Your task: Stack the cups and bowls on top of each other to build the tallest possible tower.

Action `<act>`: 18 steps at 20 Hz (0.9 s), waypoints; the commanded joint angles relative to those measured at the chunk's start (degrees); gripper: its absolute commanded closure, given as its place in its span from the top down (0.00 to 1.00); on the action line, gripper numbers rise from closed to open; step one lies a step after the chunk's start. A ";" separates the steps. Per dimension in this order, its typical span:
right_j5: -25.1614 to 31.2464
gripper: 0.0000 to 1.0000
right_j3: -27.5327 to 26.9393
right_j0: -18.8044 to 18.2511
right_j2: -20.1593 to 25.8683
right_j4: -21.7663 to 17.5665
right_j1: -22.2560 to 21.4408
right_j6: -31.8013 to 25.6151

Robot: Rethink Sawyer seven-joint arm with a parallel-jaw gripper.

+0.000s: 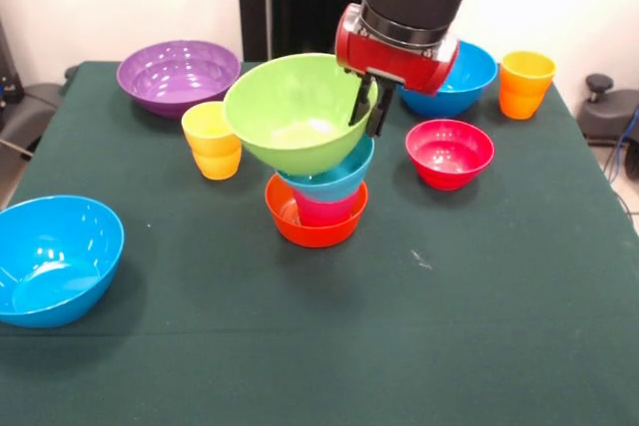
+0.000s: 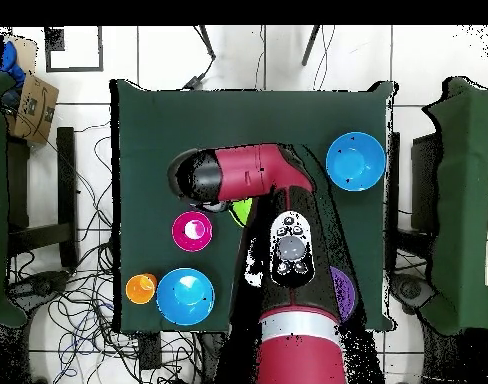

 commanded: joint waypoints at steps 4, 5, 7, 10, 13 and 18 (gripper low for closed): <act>1.42 0.00 -5.46 2.27 0.10 2.47 2.99 8.66; 1.07 0.00 -4.54 2.05 -0.16 2.78 2.32 8.15; 0.51 0.00 -2.91 1.86 -0.57 3.26 1.20 7.55; -0.43 0.00 -0.82 1.45 -1.02 3.85 -0.11 6.63; -0.29 0.00 -0.57 1.65 -1.40 4.20 -0.45 6.18; 1.36 0.00 -1.17 2.12 -2.03 4.29 -0.60 4.89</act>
